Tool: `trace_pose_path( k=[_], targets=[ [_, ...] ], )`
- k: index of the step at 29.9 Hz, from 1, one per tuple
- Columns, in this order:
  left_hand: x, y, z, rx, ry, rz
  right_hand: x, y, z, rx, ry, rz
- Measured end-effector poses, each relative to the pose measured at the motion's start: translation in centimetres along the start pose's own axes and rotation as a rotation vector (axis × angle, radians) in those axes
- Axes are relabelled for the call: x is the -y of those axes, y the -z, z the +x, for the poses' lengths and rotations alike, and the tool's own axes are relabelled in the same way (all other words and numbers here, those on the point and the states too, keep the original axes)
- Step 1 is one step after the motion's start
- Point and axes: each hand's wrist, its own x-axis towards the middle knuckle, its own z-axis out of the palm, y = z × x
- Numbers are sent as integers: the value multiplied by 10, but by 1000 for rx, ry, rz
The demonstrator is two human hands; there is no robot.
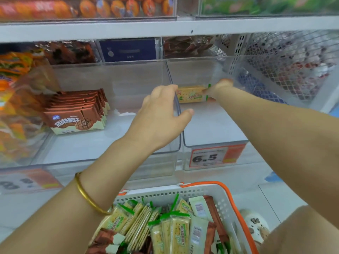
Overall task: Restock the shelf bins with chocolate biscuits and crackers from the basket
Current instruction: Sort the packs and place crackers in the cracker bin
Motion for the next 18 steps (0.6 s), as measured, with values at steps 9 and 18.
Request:
trace_pose_path(
  k=[9,18],
  targets=[
    [-4,-5,-109,-340,-283,-99,-16,55,-175,80,357,529],
    [89,-84,-188,278,38,113,-151,-74,-224,731,345,-524]
  ],
)
